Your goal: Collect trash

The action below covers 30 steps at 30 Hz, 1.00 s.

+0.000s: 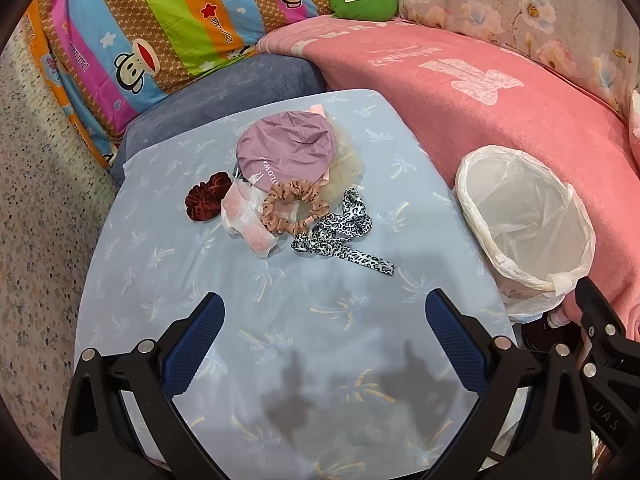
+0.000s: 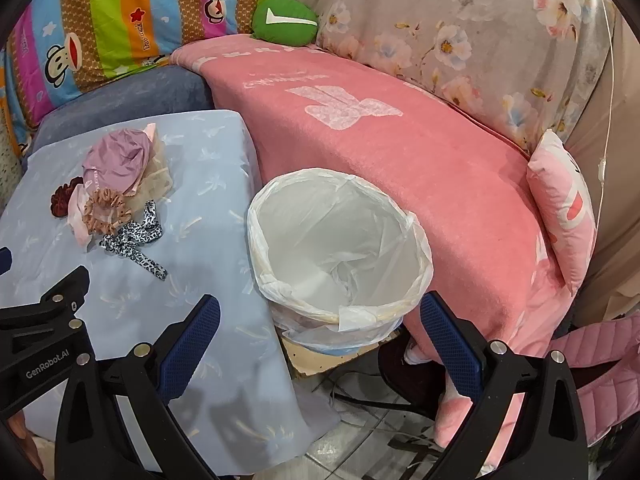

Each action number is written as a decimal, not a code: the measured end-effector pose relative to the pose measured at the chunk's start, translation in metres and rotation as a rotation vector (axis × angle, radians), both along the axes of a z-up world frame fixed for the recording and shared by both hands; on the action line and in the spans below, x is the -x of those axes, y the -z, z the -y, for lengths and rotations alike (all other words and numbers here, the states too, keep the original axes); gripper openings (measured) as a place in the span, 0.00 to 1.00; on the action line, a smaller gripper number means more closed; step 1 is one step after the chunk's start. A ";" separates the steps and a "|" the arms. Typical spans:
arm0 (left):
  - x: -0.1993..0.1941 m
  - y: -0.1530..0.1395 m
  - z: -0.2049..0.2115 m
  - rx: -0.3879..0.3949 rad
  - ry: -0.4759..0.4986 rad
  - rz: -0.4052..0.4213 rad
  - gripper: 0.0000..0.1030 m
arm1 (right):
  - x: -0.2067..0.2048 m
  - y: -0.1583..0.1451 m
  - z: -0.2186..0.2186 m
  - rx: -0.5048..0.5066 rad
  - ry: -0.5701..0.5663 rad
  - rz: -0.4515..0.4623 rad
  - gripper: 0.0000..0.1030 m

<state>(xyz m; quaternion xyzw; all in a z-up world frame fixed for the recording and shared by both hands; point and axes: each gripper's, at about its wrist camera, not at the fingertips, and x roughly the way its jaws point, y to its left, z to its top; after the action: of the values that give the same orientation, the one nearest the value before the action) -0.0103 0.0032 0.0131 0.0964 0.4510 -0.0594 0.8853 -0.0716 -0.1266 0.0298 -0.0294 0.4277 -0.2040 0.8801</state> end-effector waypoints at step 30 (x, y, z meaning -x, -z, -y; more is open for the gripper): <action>0.006 -0.006 -0.001 0.017 0.014 0.018 0.93 | 0.005 -0.010 -0.002 0.015 0.008 0.018 0.94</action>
<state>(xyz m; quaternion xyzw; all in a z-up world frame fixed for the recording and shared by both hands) -0.0161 0.0043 0.0190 0.0927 0.4418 -0.0683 0.8897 -0.0765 -0.1246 0.0395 -0.0324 0.4184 -0.2111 0.8828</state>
